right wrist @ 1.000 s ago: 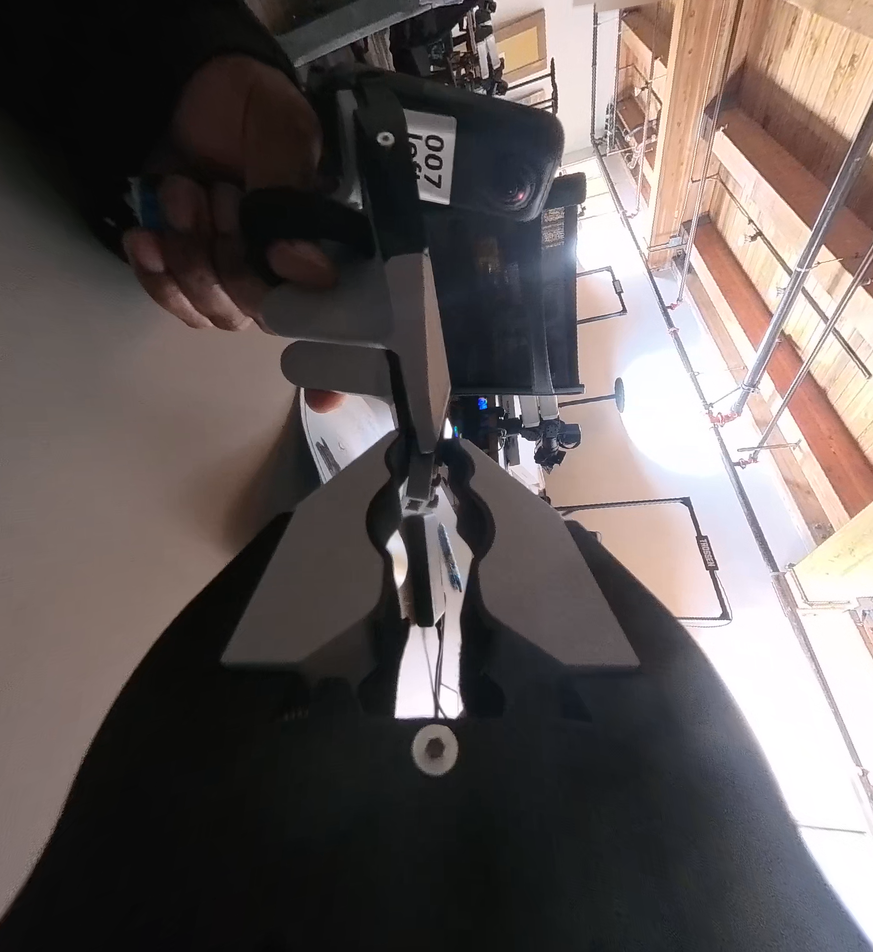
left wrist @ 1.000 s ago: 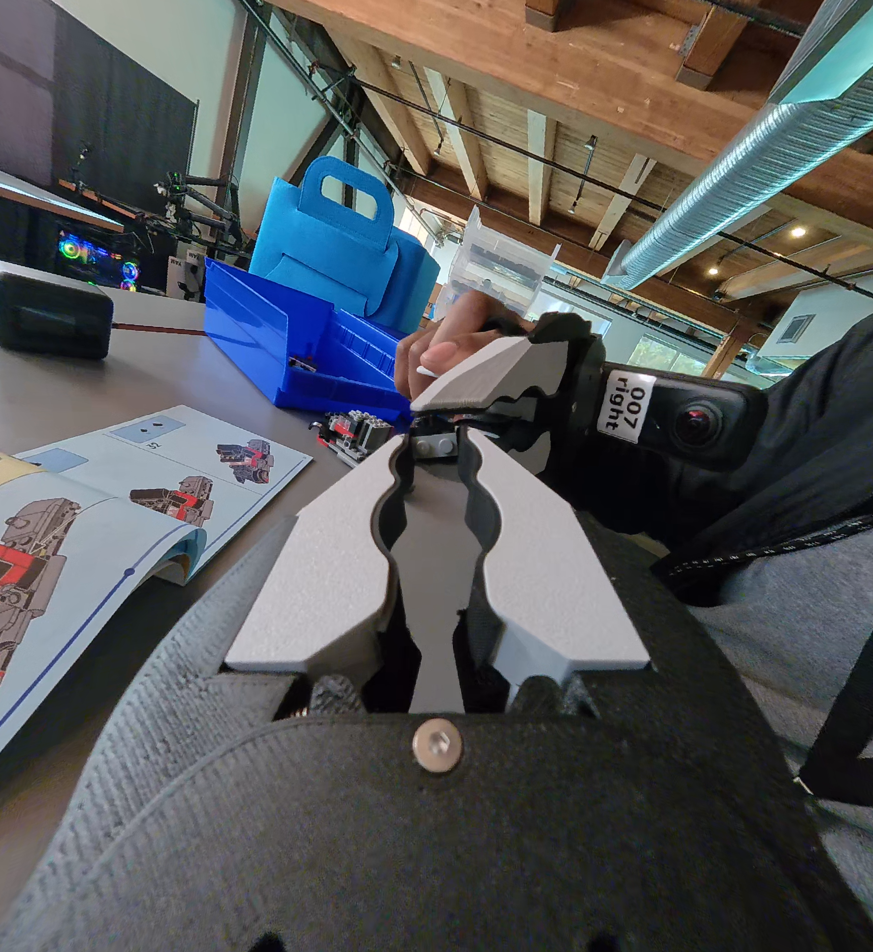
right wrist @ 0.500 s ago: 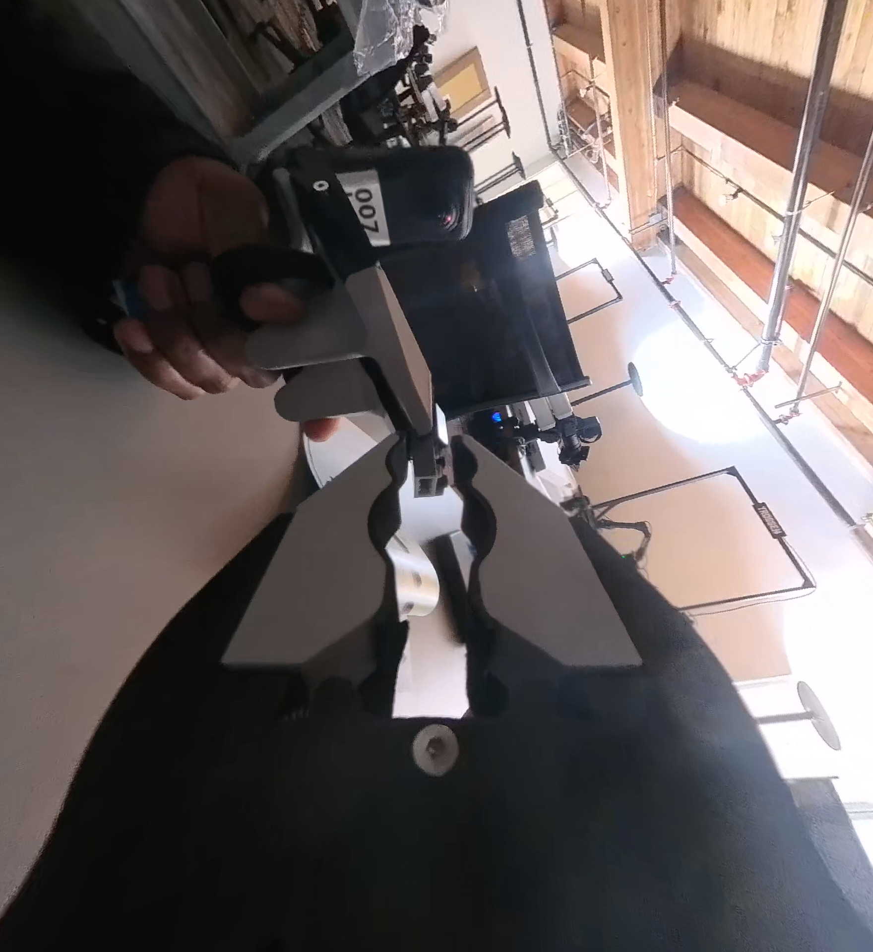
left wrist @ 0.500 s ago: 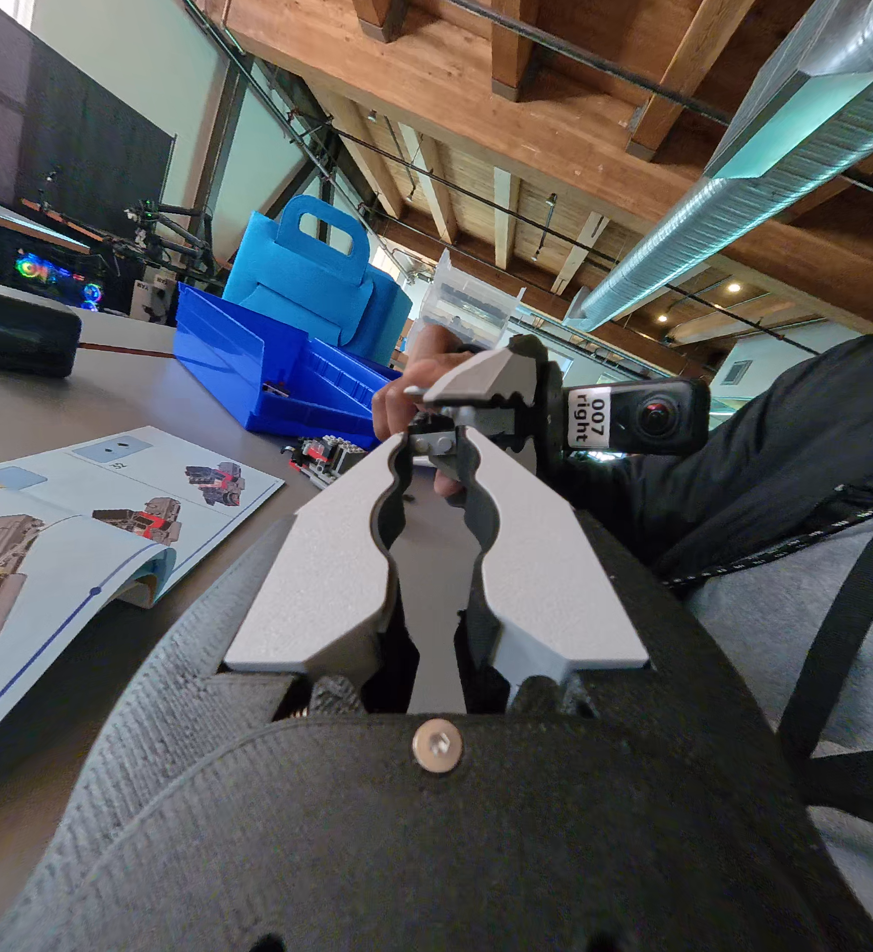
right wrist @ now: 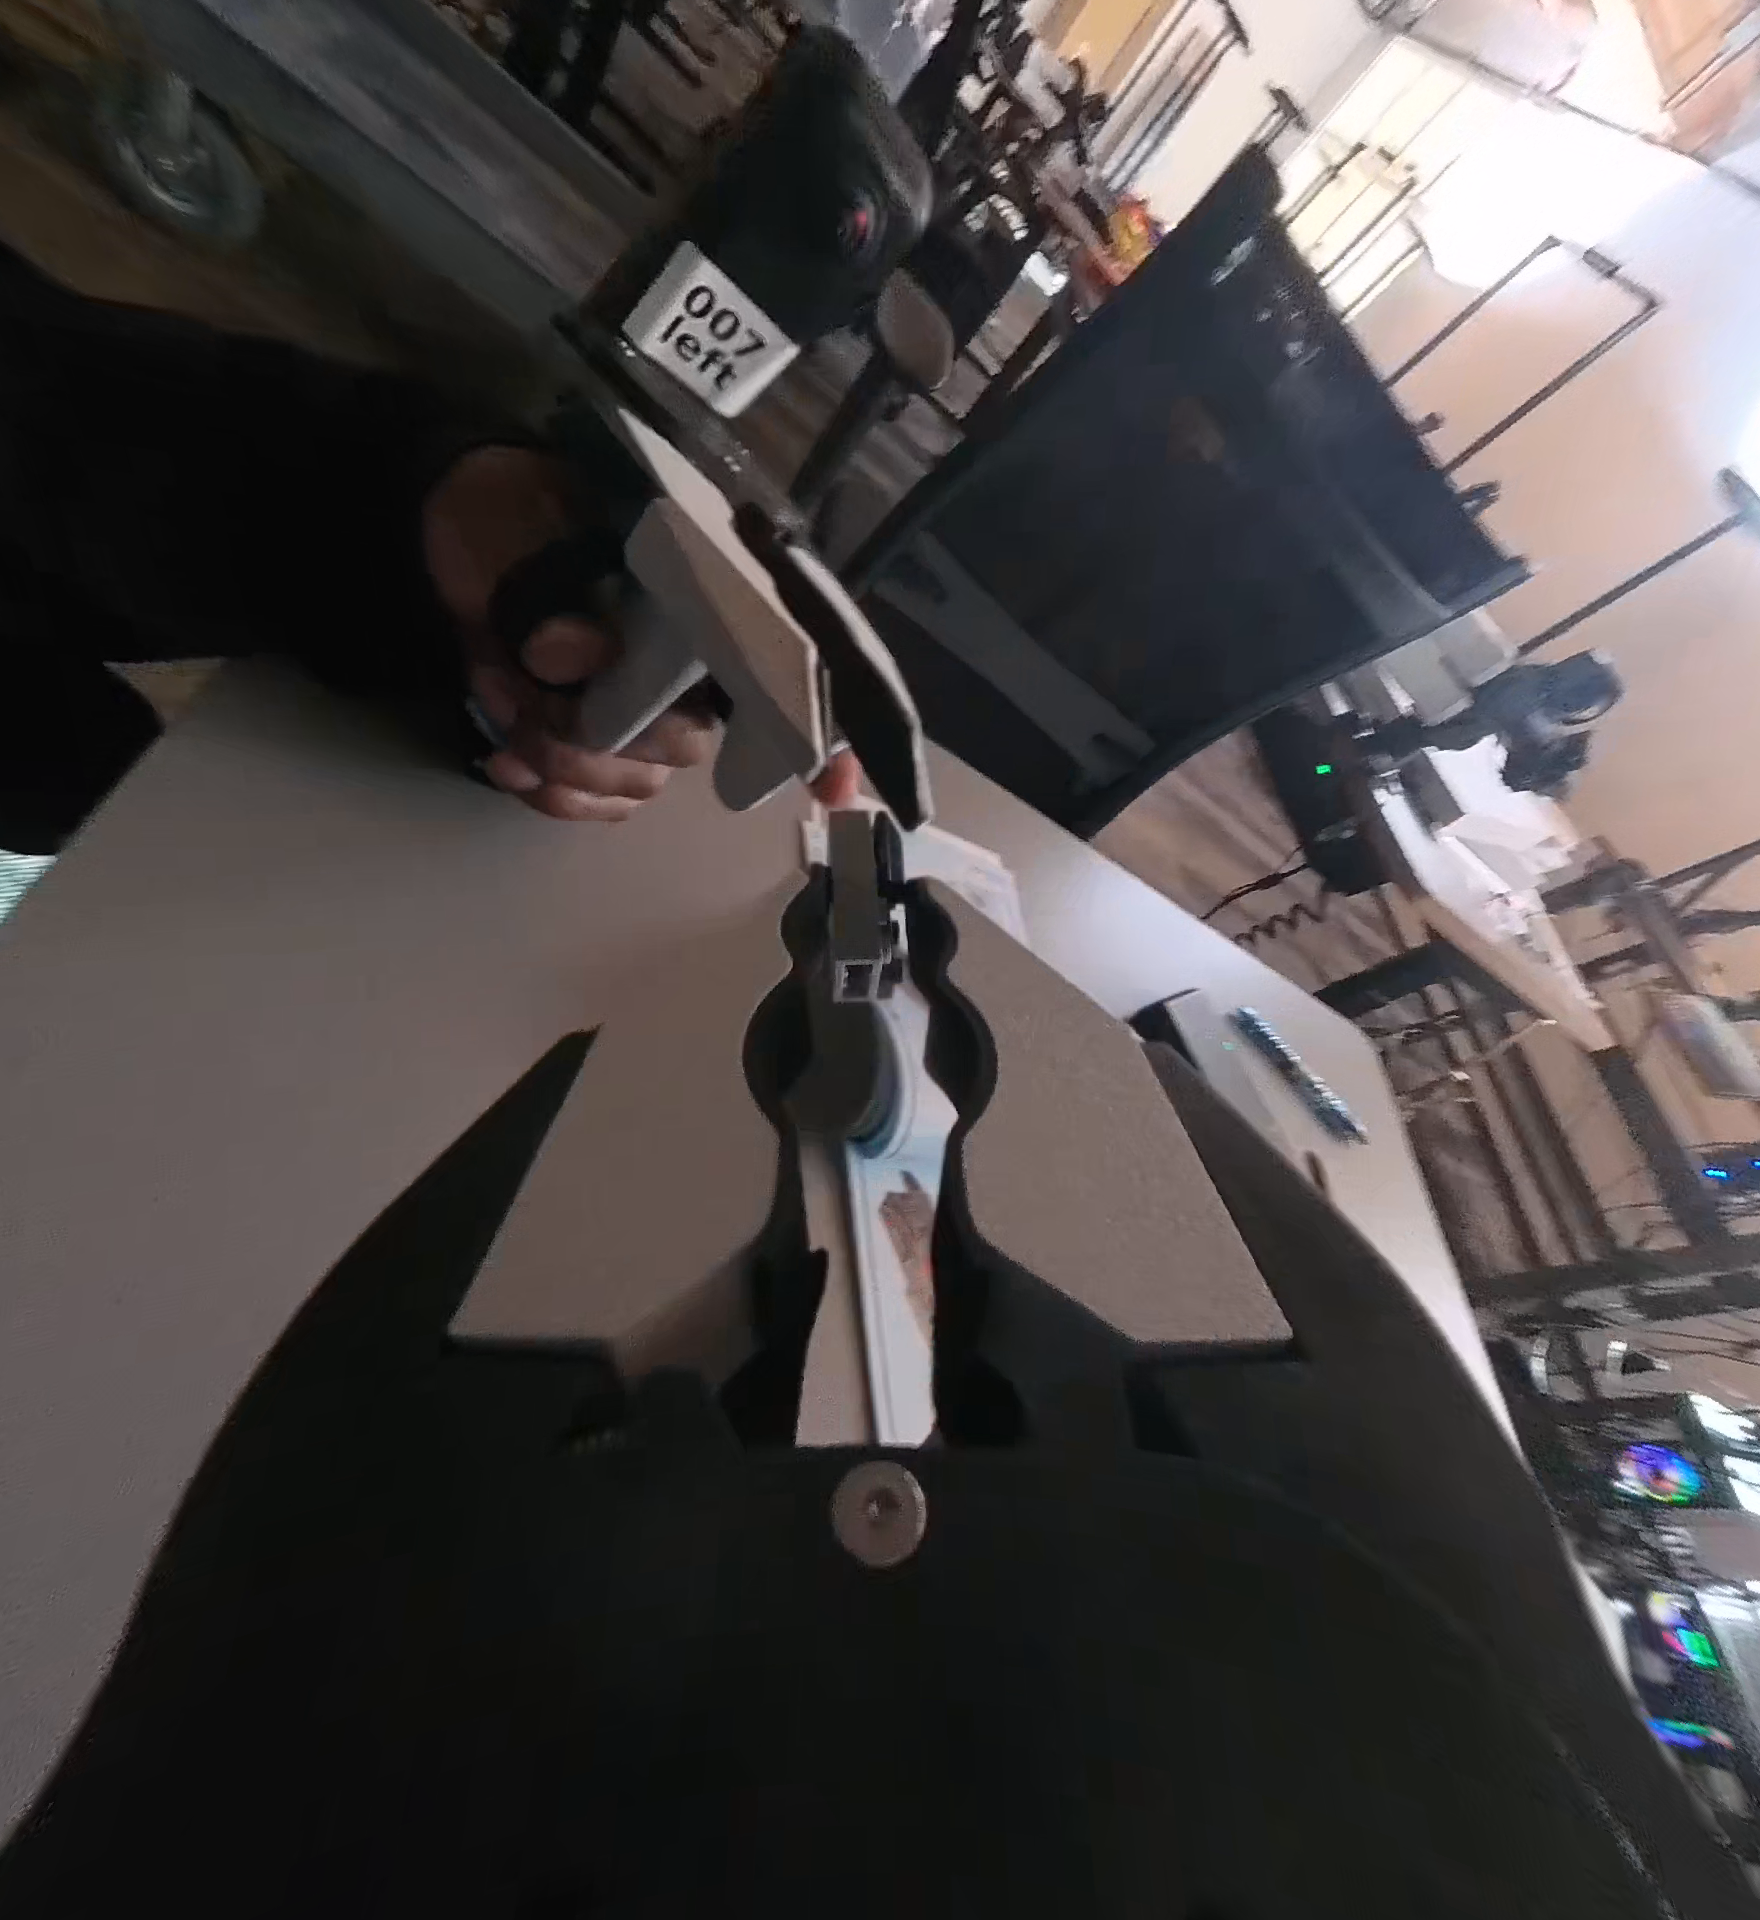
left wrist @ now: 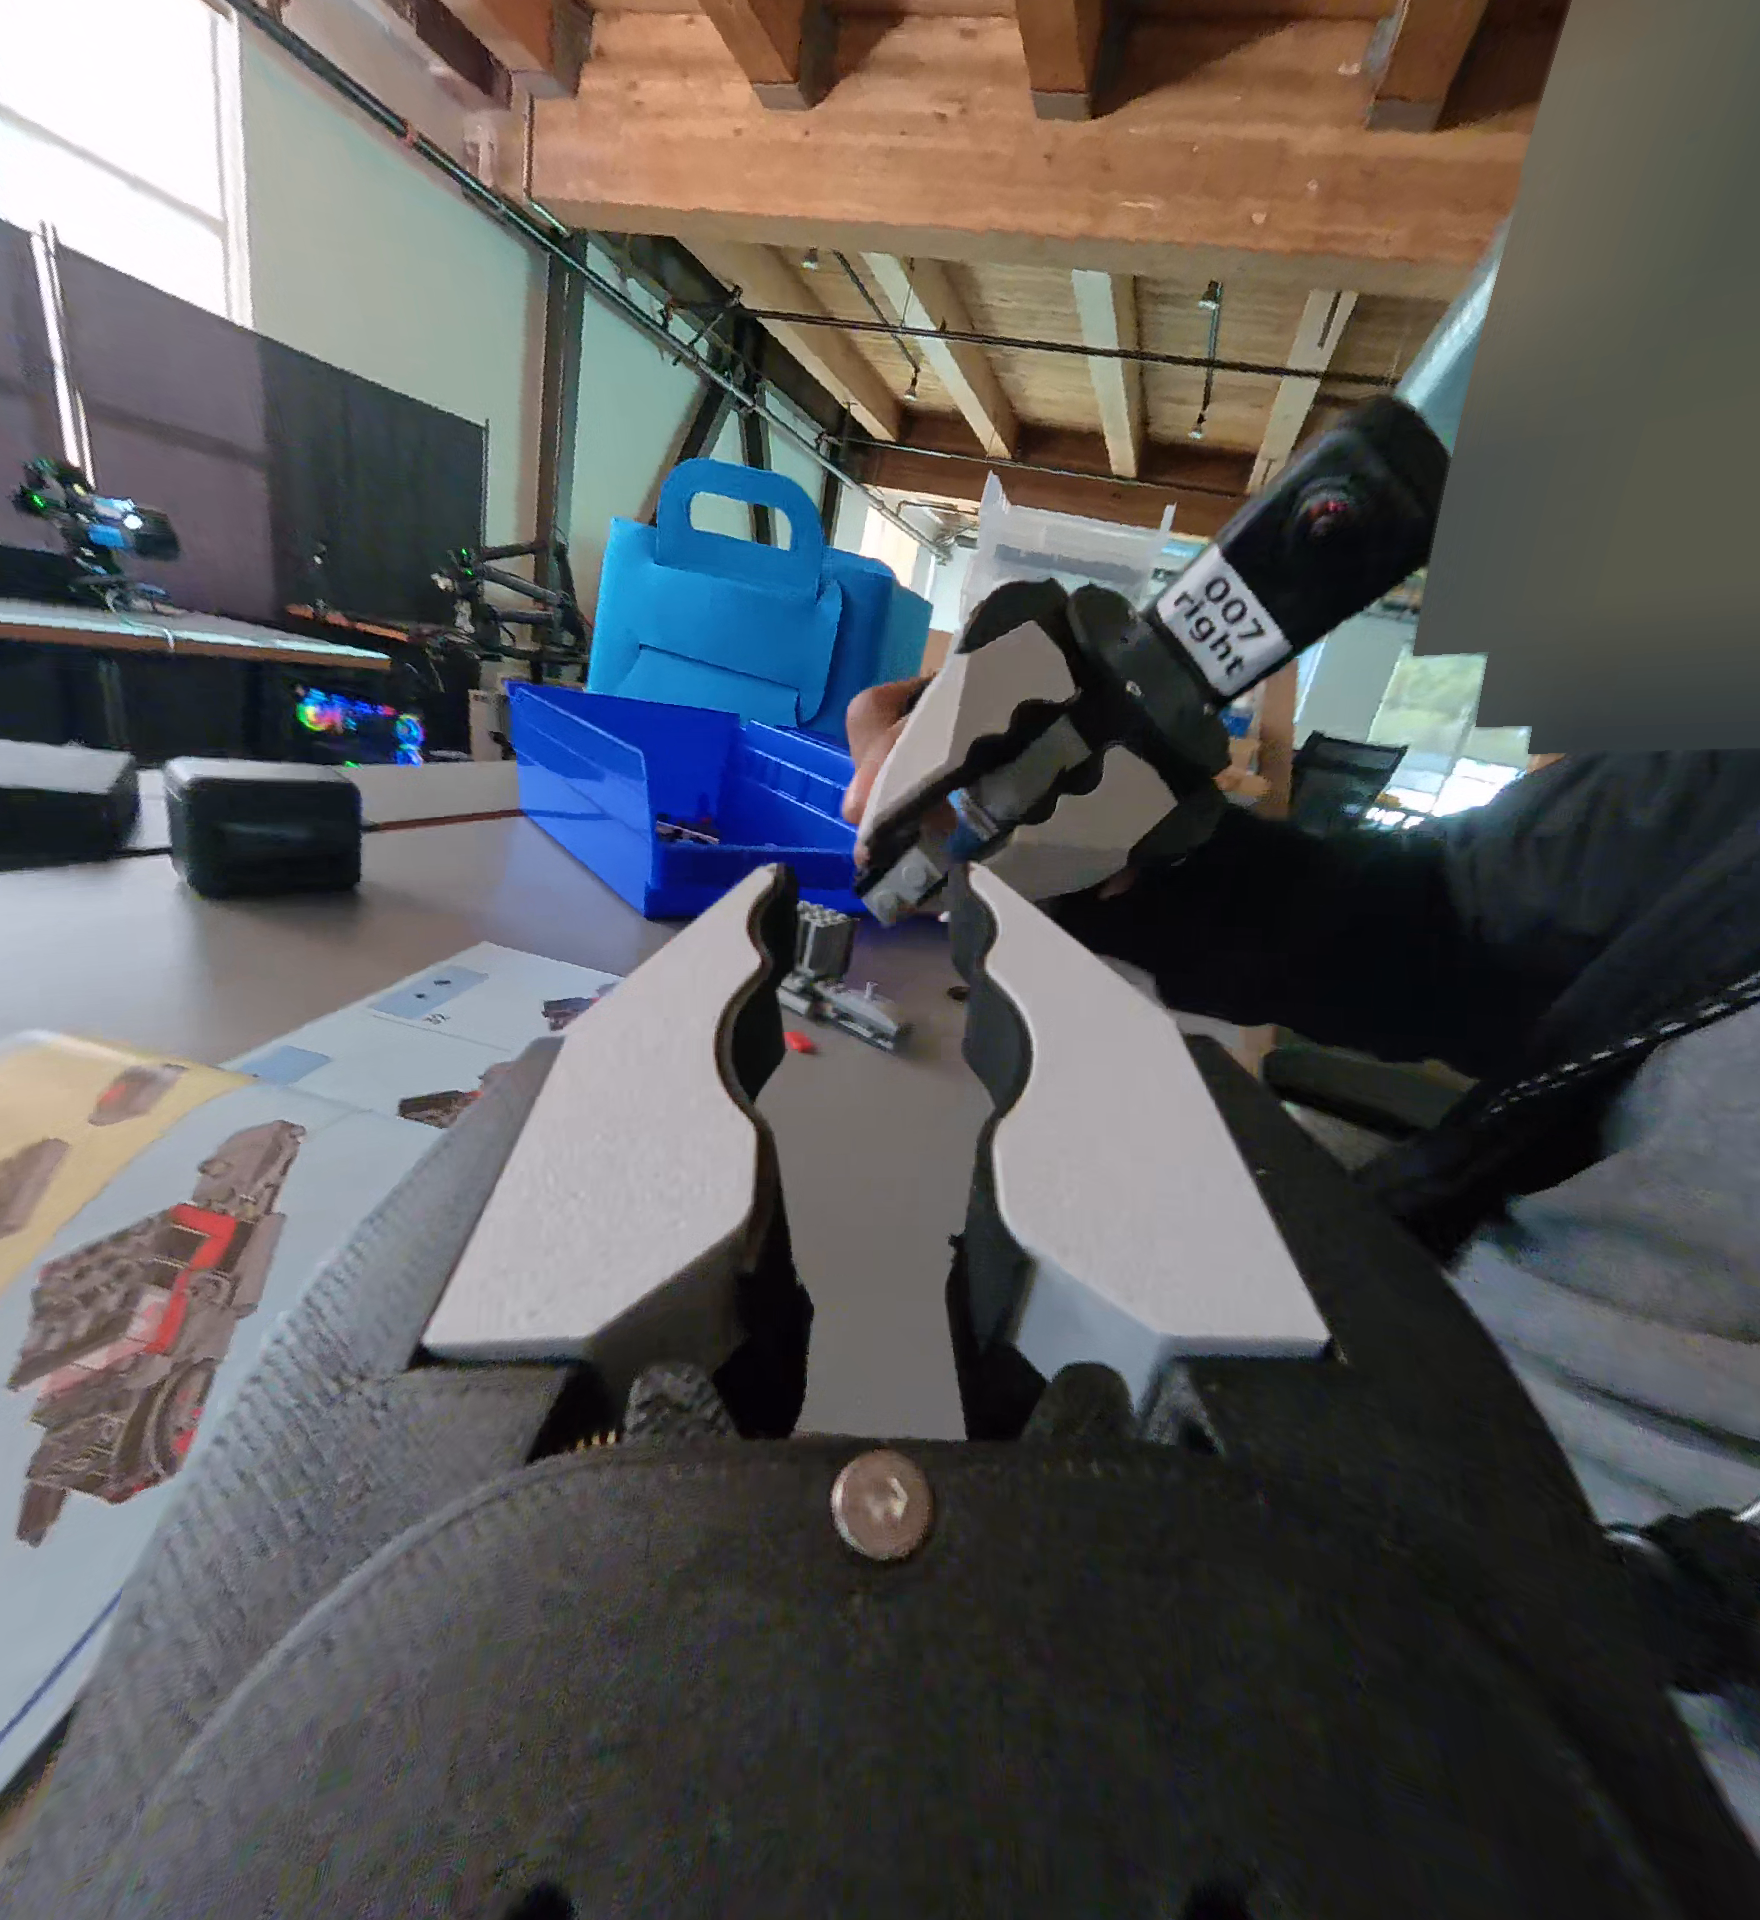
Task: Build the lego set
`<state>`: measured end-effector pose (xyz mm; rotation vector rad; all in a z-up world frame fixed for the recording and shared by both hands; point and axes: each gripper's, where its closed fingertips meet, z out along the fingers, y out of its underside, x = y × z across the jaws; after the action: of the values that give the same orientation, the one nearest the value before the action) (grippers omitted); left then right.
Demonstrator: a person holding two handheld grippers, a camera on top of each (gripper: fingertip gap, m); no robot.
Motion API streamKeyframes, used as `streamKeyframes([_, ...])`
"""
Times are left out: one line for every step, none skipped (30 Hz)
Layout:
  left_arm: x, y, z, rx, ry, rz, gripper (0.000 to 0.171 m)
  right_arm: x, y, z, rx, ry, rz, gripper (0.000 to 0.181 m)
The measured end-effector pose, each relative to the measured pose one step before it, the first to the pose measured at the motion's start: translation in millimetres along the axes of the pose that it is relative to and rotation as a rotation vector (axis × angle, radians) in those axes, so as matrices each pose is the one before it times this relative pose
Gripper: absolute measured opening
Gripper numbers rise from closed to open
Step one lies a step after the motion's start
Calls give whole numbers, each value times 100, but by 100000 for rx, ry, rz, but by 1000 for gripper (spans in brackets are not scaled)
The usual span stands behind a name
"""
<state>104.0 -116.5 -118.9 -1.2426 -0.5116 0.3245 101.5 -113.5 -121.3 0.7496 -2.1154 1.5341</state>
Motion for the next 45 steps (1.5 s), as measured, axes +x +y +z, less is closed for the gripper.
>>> streamKeyframes([170,21,162,-248,-509,4096,28,-546,60,-42,-634,-3918,1543,15])
streamKeyframes([350,43,208,-485,84,5314,26,-545,7,-37,-376,-3800,1400,15])
streamKeyframes([392,82,227,-809,203,5130,26,-296,-36,-52,-7,-2214,1249,15])
streamKeyframes([357,29,195,-600,380,3508,27,-135,-55,-78,273,-1346,1123,15])
streamKeyframes([445,16,143,-315,1368,2414,27,-140,-57,-110,392,-1570,1230,15])
streamKeyframes([369,-34,78,179,1298,1775,26,-62,-55,-119,422,-1049,1200,15])
streamKeyframes([160,-29,46,150,479,1144,25,40,-89,-140,643,-281,867,15])
streamKeyframes([6,-23,10,134,-179,898,22,-5,-57,-128,539,-677,1063,15])
streamKeyframes([63,26,6,-130,135,864,19,-52,-60,-116,384,-951,1251,15])
streamKeyframes([43,66,19,-307,60,918,18,25,-71,-98,452,-417,1053,15])
streamKeyframes([55,-8,26,25,-45,1014,17,-17,-20,-92,125,-575,629,15])
streamKeyframes([126,-31,53,135,331,890,17,-115,-27,-66,227,-1254,801,15])
streamKeyframes([100,26,75,-254,232,481,17,-50,-54,-67,373,-891,948,15])
streamKeyframes([45,33,49,-95,-156,939,17,-35,5,-55,141,-603,445,15])
streamKeyframes([57,26,19,-23,7,811,17,-49,25,-23,-36,-594,136,15])
streamKeyframes([50,27,13,-68,152,482,17,-62,35,-14,16,-481,74,15])
streamKeyframes([26,41,20,-99,-25,750,16,-40,32,-4,55,-335,214,15])
streamKeyframes([21,48,13,-230,-11,835,16,-42,53,-6,40,-328,91,15])
streamKeyframes([30,34,28,-81,-28,1093,16,-41,47,-2,121,-376,102,15])
streamKeyframes([-12,-4,34,66,-363,1439,15,-2,30,-1,215,-143,181,15])
streamKeyframes([27,-3,30,-18,-43,1503,15,-43,20,-5,197,-467,61,14])
streamKeyframes([-6,35,38,-345,-291,1557,15,-32,60,5,-164,-491,52,14])
streamKeyframes([16,30,12,-305,-155,1623,14,-53,58,20,-220,-585,-196,14])
streamKeyframes([54,10,-13,-108,177,1265,14,-97,7,21,83,-822,-200,14])
streamKeyframes([25,7,-30,-120,132,904,14,-73,-2,18,206,-684,-207,14])
streamKeyframes([23,13,-36,-32,100,853,13,-60,-23,12,275,-584,-302,14])
streamKeyframes([-26,10,-22,-71,-91,567,13,-2,-14,8,137,-323,-145,14])
streamKeyframes([-29,4,-8,44,-128,646,13,-3,-20,11,217,-295,-305,13])
streamKeyframes([-2,-53,-27,397,36,506,12,-18,-87,-11,633,-310,-397,13])
streamKeyframes([33,-55,-25,295,291,333,12,-61,-77,-15,592,-689,-79,13])
streamKeyframes([24,-14,-35,183,273,192,12,-53,-70,3,419,-526,-293,13])
streamKeyframes([9,-16,-28,127,174,255,12,-28,-54,11,309,-274,-260,13])
streamKeyframes([38,-10,-26,23,223,507,11,-50,-16,8,223,-438,-162,13])
streamKeyframes([-14,40,-15,-153,-18,233,11,-4,22,13,21,-108,-331,13])
streamKeyframes([16,39,9,-205,133,306,11,-32,22,5,-6,-254,-406,13])
streamKeyframes([27,-9,-7,-5,150,327,11,-31,-7,-19,245,-215,-400,13])
streamKeyframes([21,9,12,-64,142,134,11,-24,-9,-11,170,-122,-492,13])
streamKeyframes([57,11,-8,-59,323,179,11,-68,-7,-4,96,-246,-518,13])
streamKeyframes([35,7,-12,-52,288,4,11,-38,-12,-2,94,-204,-267,13])
streamKeyframes([-35,16,2,-137,-239,287,10,16,22,4,-86,268,-273,13])
streamKeyframes([-6,25,-4,-180,-2,161,10,5,12,9,-49,91,-243,13])
streamKeyframes([-15,7,0,-92,-19,17,10,8,20,6,43,86,-189,13])
streamKeyframes([-37,38,16,-295,-320,389,10,30,33,-1,-87,201,-381,13])
streamKeyframes([-5,53,11,-423,-170,416,10,0,62,15,-258,81,-663,13])
streamKeyframes([15,33,-1,-210,99,-60,10,-25,24,2,-152,25,-640,13])
